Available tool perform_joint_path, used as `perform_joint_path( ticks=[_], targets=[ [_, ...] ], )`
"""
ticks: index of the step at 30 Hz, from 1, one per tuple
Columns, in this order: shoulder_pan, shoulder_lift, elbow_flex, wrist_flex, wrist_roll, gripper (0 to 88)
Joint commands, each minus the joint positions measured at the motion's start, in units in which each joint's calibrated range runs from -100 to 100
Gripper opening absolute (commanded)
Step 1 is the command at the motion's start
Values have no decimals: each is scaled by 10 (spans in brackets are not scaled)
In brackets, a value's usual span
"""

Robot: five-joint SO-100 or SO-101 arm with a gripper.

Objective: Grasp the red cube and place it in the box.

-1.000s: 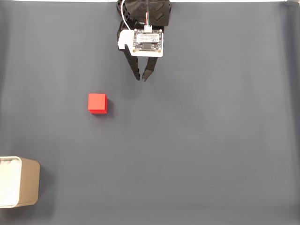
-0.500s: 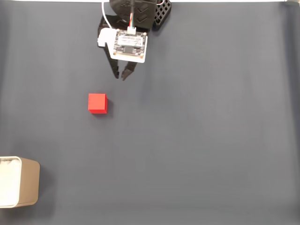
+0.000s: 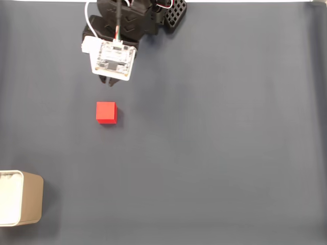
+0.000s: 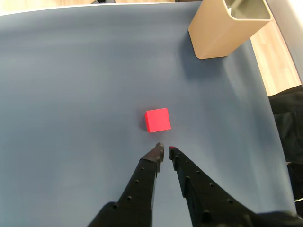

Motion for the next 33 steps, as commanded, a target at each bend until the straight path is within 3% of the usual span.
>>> perform_joint_path(
  ticks=[1, 17, 33],
  targets=[
    [21, 22, -46, 6, 17, 26],
    [32, 119, -91, -49, 43, 172],
    [43, 190, -78, -137, 20, 355]
  ],
)
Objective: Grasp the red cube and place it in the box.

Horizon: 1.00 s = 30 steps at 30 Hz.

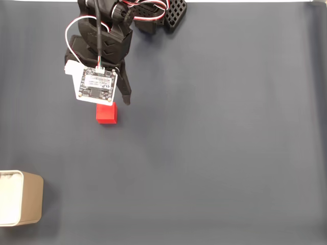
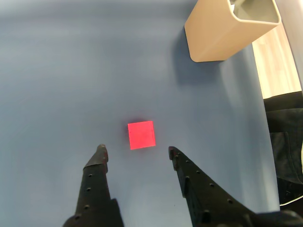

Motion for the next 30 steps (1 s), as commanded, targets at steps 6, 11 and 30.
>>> perform_joint_path(
  ticks=[6, 11, 30],
  targets=[
    [23, 34, 2, -79, -11, 392],
    [26, 55, 23, -126, -14, 422],
    [4, 103, 81, -198, -6, 431]
  ],
)
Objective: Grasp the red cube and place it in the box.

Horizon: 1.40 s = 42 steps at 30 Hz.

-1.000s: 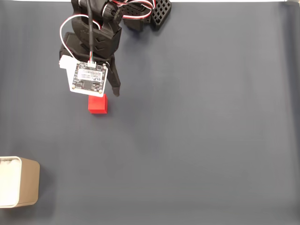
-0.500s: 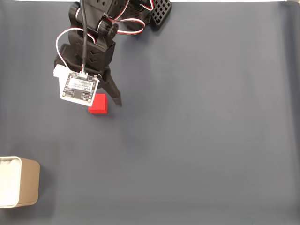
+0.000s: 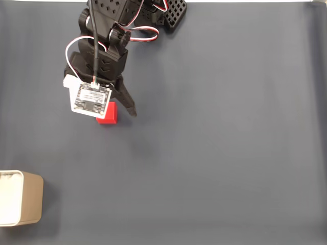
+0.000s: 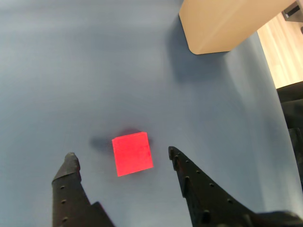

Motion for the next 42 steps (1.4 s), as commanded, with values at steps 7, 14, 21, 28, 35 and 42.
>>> perform_joint_path(
  ticks=[7, 14, 21, 28, 35, 42],
  targets=[
    [-17, 2, 3, -13, 1, 431],
    [-29, 4, 10, -15, -3, 430],
    [-37, -2, 31, -20, -4, 430],
    [-38, -2, 40, -23, -4, 428],
    [-42, -3, 43, -25, -7, 427],
    [-45, -7, 41, -26, -13, 416]
  ],
)
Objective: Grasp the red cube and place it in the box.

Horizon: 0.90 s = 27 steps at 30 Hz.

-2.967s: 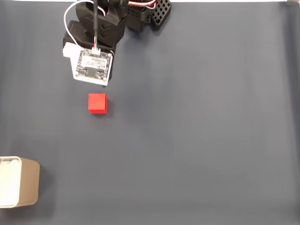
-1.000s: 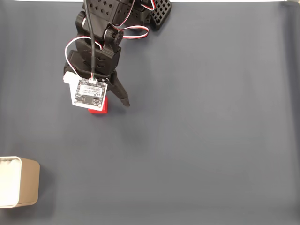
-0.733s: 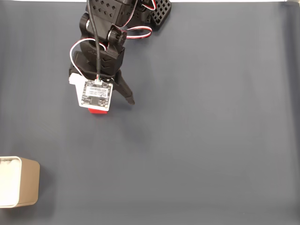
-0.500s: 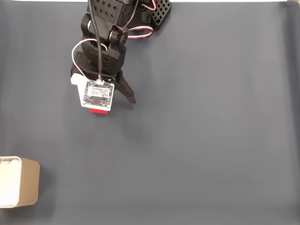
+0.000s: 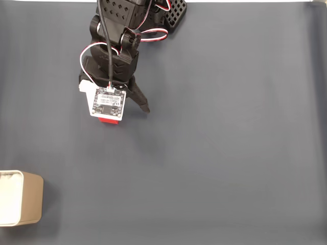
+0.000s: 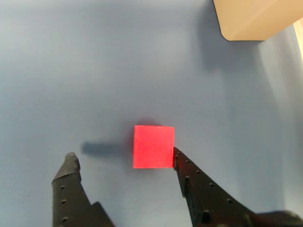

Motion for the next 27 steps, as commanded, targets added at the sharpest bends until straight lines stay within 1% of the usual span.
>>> perform_joint_path(
  ticks=[1, 3, 6, 16, 17, 27],
  targets=[
    [-7, -15, -9, -11, -10, 406],
    [-10, -16, -12, -12, -15, 385],
    [-12, -19, -13, -13, -19, 315],
    [-23, -24, -23, -7, -25, 15],
    [-25, -24, -24, -6, -26, 0],
    [-31, -29, -63, 44, -30, 0]
  ],
)
